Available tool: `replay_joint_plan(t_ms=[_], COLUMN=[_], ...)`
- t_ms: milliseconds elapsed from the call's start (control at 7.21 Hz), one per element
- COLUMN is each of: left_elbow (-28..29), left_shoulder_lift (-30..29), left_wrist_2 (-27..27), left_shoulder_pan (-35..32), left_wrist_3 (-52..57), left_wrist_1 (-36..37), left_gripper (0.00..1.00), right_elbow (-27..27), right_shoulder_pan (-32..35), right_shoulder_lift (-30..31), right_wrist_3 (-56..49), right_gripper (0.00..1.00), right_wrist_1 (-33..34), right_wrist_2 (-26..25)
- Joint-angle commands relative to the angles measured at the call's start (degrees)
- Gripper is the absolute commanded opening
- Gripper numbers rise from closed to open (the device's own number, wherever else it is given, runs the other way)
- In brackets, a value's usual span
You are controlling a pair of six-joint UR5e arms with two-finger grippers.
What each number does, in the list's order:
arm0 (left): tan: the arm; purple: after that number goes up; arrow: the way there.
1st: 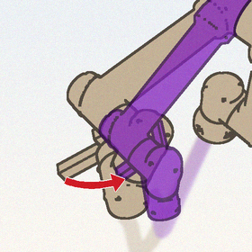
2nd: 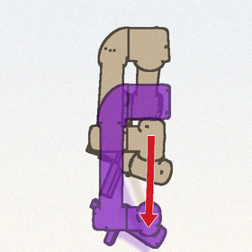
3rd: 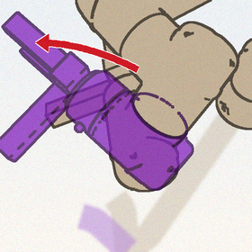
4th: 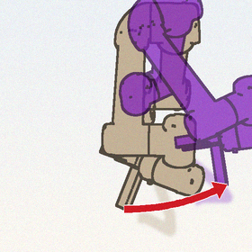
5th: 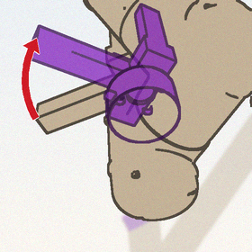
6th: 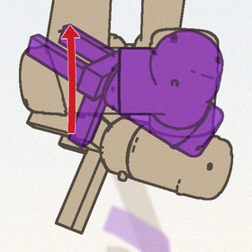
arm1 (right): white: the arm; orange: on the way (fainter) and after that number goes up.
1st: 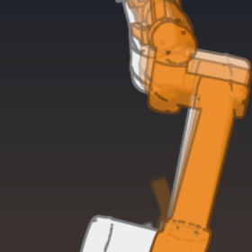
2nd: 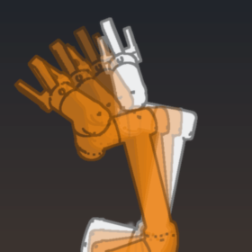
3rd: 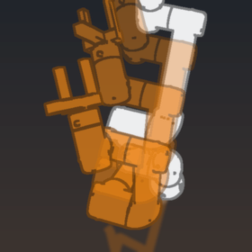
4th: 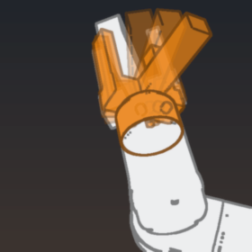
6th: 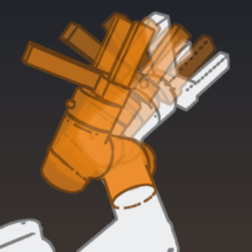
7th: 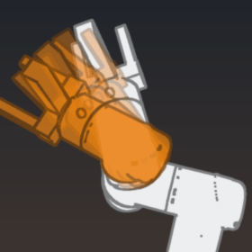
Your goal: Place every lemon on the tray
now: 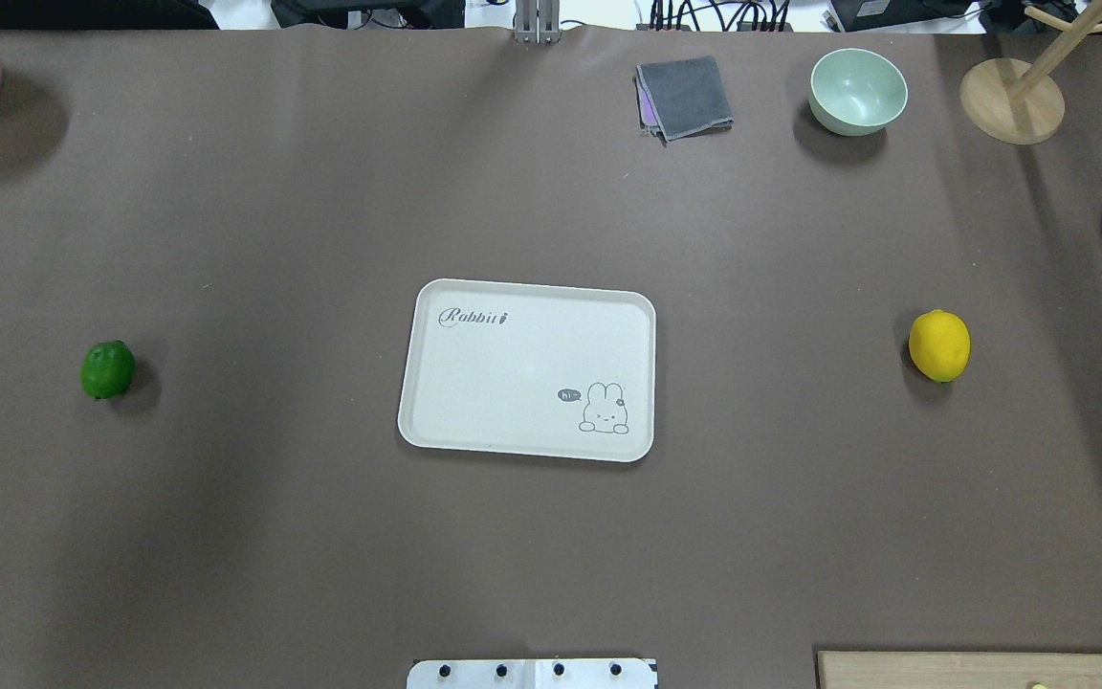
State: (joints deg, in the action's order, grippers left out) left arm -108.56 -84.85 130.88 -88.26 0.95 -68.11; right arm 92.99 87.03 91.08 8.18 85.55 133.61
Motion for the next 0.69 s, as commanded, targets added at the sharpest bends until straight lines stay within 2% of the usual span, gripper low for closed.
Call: replay_joint_plan(t_ms=[0,139,277,554], left_elbow=[-1.1,-1.7,-1.7,1.9], left_shoulder_lift=[0.2,0.1,0.1,-2.1], left_wrist_2=[1.6,1.6,1.6,1.5], left_shoulder_pan=[8.6,13.2,18.2,23.8], left_wrist_3=[-14.9,-23.6,-32.9,-46.7], left_wrist_1=[-9.4,-13.9,-19.6,-28.2], left_gripper=[0.98,0.98,0.98,0.98], right_elbow=[0.1,0.3,1.7,5.3], right_shoulder_pan=[-6.7,-10.0,-12.3,-18.3], right_shoulder_lift=[-1.3,-2.7,-3.3,-4.6], right_wrist_3=[14.4,17.5,25.2,36.9], right_gripper=[1.0,1.0,1.0,1.0], right_wrist_1=[-9.0,-9.5,-9.8,-11.3], right_wrist_2=[3.2,4.0,5.3,4.7])
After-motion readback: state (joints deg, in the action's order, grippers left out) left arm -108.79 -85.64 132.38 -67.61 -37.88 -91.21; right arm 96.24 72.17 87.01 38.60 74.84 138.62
